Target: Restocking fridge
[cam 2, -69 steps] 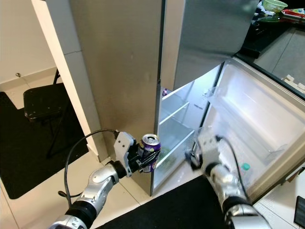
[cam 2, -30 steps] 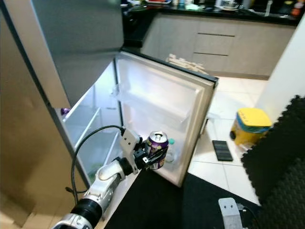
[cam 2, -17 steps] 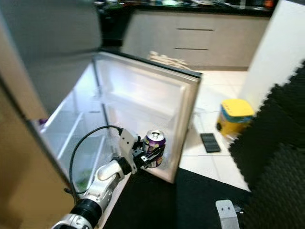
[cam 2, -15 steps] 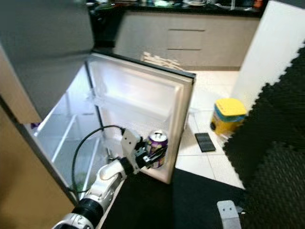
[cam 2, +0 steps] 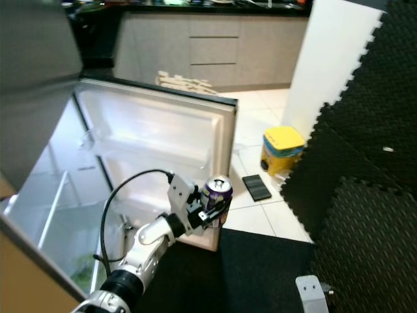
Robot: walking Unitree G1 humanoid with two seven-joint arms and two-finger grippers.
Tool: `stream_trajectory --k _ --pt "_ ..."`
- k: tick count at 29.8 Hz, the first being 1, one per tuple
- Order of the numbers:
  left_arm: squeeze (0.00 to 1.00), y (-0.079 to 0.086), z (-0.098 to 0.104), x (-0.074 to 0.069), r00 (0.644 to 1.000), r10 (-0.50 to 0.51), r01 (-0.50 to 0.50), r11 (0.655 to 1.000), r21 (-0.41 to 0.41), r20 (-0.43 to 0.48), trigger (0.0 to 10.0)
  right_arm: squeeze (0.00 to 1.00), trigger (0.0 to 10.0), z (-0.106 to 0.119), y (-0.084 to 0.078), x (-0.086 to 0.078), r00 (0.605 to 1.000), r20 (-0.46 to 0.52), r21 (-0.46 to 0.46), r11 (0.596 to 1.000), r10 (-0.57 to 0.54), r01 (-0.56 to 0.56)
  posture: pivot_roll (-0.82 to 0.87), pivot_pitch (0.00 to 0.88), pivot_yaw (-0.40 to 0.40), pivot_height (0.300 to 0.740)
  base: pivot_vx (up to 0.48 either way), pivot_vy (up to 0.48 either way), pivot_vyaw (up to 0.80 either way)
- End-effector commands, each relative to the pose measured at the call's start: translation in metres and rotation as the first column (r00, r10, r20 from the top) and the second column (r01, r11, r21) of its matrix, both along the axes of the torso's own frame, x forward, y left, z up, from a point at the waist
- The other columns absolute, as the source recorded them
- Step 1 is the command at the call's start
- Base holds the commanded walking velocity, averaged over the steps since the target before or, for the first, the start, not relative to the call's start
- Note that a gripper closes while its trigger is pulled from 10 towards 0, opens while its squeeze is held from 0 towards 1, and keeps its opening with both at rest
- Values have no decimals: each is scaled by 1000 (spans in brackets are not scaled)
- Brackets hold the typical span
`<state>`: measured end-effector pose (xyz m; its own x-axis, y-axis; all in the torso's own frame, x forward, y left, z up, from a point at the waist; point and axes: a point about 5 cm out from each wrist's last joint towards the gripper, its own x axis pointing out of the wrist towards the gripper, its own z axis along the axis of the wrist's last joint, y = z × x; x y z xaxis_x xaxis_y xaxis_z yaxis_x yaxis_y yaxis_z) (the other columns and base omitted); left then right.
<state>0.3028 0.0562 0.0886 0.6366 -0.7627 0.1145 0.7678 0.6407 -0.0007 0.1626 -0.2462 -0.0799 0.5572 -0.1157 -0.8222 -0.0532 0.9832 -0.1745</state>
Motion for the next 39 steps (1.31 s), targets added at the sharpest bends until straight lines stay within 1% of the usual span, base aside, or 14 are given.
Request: stream_trajectory --k 1,4,9,12,20,39 --pt "0 -1 -1 -1 1000 -5 5 1000 16 4 10000 0 10000 -2 1 -3 1000 -11 -1 1000 8 -8 56 0 -29 740 0 0 0" --pt "0 -1 -1 -1 1000 -4 4 1000 16 4 10000 0 10000 -2 2 -4 1000 -12 -1 1000 10 -10 56 0 -30 740 0 0 0" --pt "0 -4 5 -1 999 -10 9 1000 3 36 10000 0 10000 -3 3 -4 1000 -15 -2 1000 16 -16 56 0 -31 740 0 0 0" --pt "0 -7 8 -1 999 -15 15 1000 -19 45 10000 0 10000 -3 3 -4 1000 -16 -2 1000 19 -19 56 0 -31 740 259 0 0" --pt "0 -13 12 -3 998 -30 32 999 -32 55 10000 0 10000 -3 4 -4 1000 -15 0 1000 19 -19 56 0 -30 740 283 0 0" --pt "0 -18 15 -5 996 -55 58 998 -37 67 10000 0 10000 -3 4 -5 1000 -17 1 1000 21 -21 58 0 -29 740 305 0 0"
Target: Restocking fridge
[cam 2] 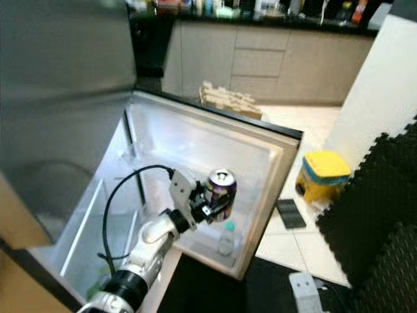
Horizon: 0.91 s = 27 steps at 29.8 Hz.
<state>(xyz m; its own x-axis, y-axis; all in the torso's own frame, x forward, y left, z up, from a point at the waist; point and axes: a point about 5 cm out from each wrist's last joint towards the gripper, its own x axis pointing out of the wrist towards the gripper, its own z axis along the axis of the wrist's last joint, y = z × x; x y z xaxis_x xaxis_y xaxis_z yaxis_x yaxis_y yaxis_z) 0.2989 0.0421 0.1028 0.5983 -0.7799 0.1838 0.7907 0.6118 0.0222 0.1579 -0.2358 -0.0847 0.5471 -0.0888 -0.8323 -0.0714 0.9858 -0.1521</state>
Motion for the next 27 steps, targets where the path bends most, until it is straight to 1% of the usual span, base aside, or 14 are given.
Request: stream_trajectory --k 1,4,6,8,19,21,27 --pt "0 -6 1 -3 1000 -31 31 1000 1 0 10000 0 10000 1 -6 -1 1000 -5 -21 1000 6 -6 58 0 -29 740 0 0 0" --pt "0 -9 1 -5 998 -56 56 998 -11 -14 10000 0 10000 1 -6 -1 1000 -6 -21 1000 6 -6 57 0 -30 740 0 0 0" --pt "0 -10 1 -7 997 -72 72 997 2 -9 10000 0 10000 1 -6 -1 1000 -7 -21 1000 6 -6 57 0 -29 740 0 0 0" --pt "0 -12 0 -9 995 -95 95 995 13 -8 10000 0 10000 1 -6 -2 1000 -9 -20 1000 4 -4 57 0 -30 740 0 -371 0" --pt "0 -12 0 -10 995 -95 95 995 4 -18 10000 0 10000 0 -6 -4 1000 -14 -21 1000 6 -6 55 0 -29 740 0 -454 0" --pt "0 -13 2 -9 996 -85 85 996 -11 -23 10000 0 10000 0 -6 -4 1000 -14 -21 1000 6 -7 54 0 -27 740 0 -240 0" --pt "0 -12 9 -6 997 -72 72 997 -39 0 10000 0 10000 0 -7 -4 1000 -14 -23 1000 11 -11 54 0 -29 740 0 0 0"
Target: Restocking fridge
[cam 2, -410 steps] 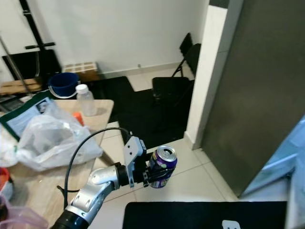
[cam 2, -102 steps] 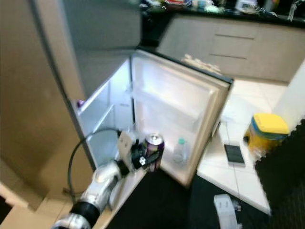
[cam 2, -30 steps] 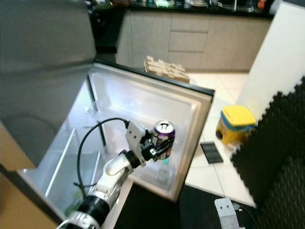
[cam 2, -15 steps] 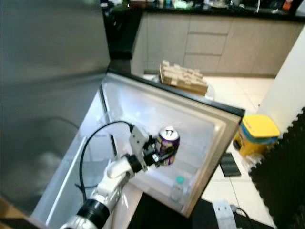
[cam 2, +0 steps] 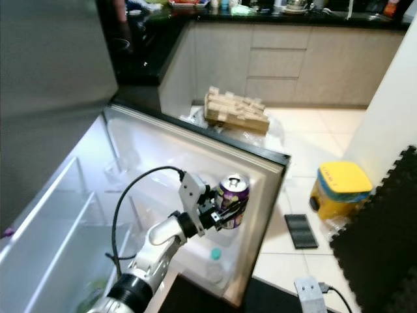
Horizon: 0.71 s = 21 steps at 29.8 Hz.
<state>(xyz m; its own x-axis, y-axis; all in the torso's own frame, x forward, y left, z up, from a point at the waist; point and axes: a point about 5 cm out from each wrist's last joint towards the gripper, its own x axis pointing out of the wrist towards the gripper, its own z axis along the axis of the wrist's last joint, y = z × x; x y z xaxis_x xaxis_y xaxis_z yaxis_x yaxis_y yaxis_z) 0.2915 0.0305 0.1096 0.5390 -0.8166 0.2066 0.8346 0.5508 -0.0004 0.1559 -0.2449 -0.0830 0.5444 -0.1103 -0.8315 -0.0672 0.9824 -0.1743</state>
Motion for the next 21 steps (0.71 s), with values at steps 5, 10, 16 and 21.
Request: stream_trajectory --k 5,10,16,21 --pt "0 4 3 5 999 40 -40 999 2 10 10000 0 10000 -1 2 -2 1000 -11 0 1000 18 -18 54 0 -28 740 0 0 0" --pt "0 11 4 11 995 102 -103 995 16 15 10000 0 10000 -2 2 -3 1000 -12 2 1000 19 -19 54 0 -28 740 0 0 0" --pt "0 13 5 18 988 154 -154 988 21 21 10000 0 10000 -2 3 -4 1000 -15 3 1000 21 -21 51 0 -26 740 0 0 0" --pt "0 13 8 22 982 186 -187 982 18 42 10000 0 10000 -3 4 -5 1000 -16 4 1000 23 -23 49 0 -23 740 0 0 0"
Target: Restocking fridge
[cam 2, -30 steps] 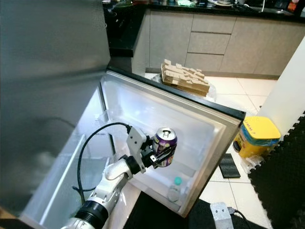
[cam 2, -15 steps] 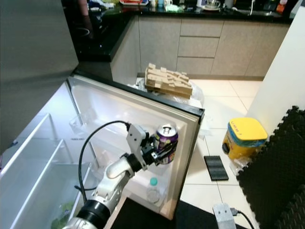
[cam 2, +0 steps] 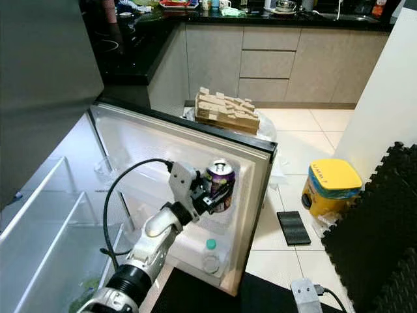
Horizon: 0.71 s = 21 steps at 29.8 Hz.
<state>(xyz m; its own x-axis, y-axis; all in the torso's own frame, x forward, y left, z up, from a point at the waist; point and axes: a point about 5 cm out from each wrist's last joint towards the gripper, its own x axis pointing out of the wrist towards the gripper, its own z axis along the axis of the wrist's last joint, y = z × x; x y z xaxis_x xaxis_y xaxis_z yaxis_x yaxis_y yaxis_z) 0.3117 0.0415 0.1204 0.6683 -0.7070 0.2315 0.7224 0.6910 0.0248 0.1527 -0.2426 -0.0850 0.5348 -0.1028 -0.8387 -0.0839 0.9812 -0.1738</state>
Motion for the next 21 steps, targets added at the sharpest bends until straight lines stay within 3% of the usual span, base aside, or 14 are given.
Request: stream_trajectory --k 1,10,21 --pt "0 2 -2 3 1000 21 -22 1000 22 7 10000 0 10000 -1 2 -2 1000 -3 5 1000 7 -7 49 0 -23 740 0 0 0" --pt "0 8 -11 10 996 88 -87 996 11 -30 10000 0 10000 -3 4 -6 1000 -6 10 1000 8 -8 36 0 -10 740 0 0 0" --pt "0 0 -26 3 993 88 -91 995 -30 -84 10000 0 10000 -5 5 -12 1000 -13 13 1000 1 -1 25 0 1 740 0 0 0"
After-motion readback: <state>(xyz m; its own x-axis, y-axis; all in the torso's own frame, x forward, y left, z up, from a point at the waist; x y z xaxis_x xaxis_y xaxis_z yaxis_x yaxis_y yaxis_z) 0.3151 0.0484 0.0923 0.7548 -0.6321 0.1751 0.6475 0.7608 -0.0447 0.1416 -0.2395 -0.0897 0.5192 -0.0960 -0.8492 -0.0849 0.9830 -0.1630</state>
